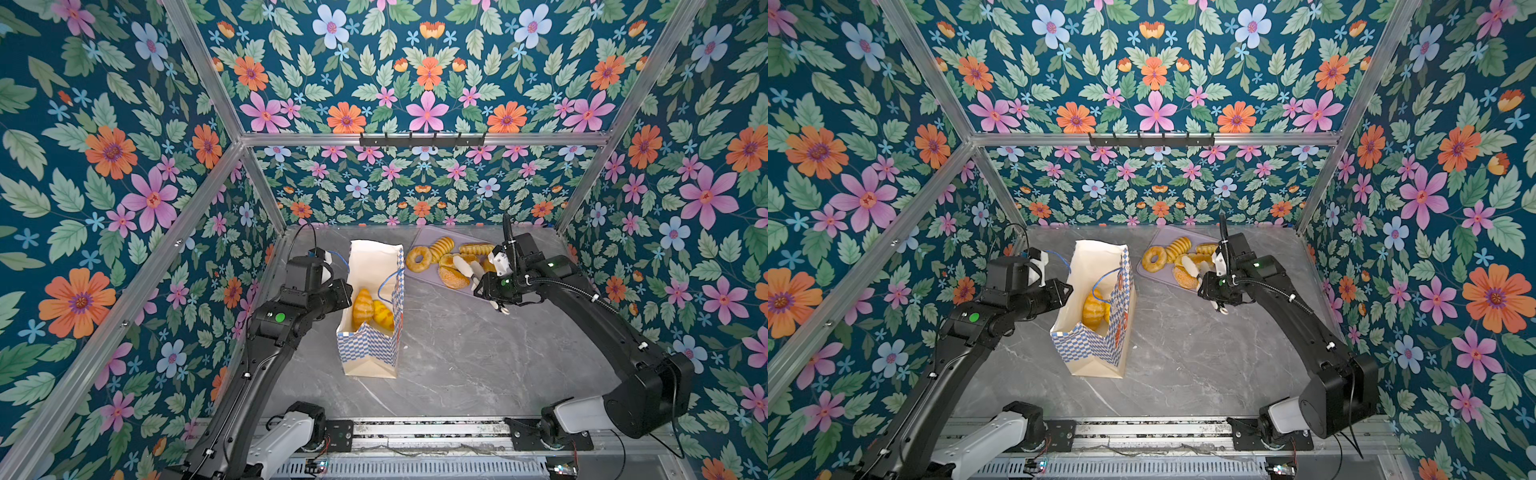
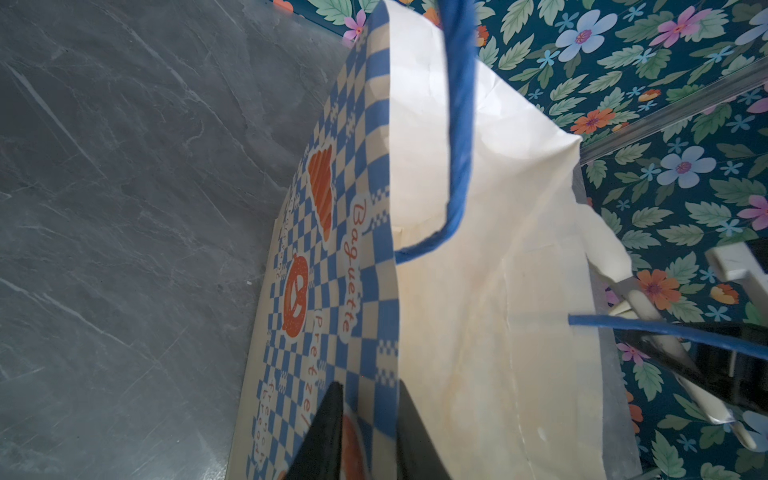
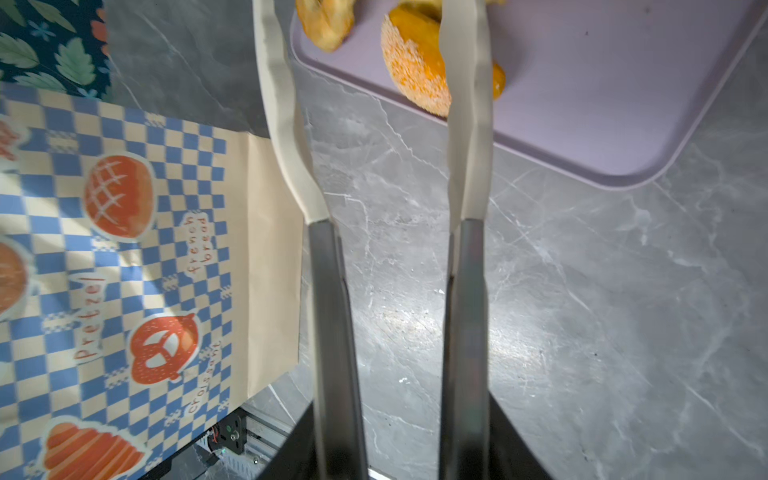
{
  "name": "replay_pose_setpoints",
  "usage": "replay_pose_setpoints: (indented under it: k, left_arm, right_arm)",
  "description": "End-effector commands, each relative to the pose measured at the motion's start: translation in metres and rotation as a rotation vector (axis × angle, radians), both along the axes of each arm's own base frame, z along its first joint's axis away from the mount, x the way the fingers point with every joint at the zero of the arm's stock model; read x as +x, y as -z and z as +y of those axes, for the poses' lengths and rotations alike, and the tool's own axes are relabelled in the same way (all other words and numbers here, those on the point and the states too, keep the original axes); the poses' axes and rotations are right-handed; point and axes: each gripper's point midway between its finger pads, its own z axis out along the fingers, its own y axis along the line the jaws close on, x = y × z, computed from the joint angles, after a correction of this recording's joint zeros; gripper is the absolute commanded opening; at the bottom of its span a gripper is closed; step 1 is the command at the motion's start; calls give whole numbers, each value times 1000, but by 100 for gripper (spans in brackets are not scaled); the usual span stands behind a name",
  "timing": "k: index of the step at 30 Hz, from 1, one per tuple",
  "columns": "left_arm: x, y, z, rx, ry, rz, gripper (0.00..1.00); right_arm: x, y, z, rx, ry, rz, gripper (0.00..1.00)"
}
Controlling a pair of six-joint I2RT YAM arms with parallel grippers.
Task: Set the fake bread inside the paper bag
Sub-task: 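Move the tongs back over the bread tray with the right gripper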
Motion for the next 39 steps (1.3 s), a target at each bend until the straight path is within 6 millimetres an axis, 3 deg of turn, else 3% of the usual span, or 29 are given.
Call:
replay_pose_setpoints:
  k: [1,7,17,20,26,33,39]
  left_arm:
    - [3,-4,-1,-7,-1,-21,23]
    - [3,-2,-1,-4,1,-20,23]
    - [2,-3,-1,-6,2,-24,23]
    - [2,-2,0,-3,2,-22,23]
    - [2,-1,0,1,6,-22,23]
    - [3,-1,-2,-4,15,-25,23]
    - [4,-1,-4,-8,22,-28,23]
  right_arm:
    - [-4,10,7,34,-18,38,45]
    - [2,23,12,78,14,61,45]
    - [4,47,-19,-142,-40,66,45]
    - [0,45,-20,-206,-84,43,45]
    - [-1,39,-16,-498,-227,-17,45]
    - [9,39,-23,-764,-317,-3,44]
    - [15,34,-14,-854,-403,-21,44]
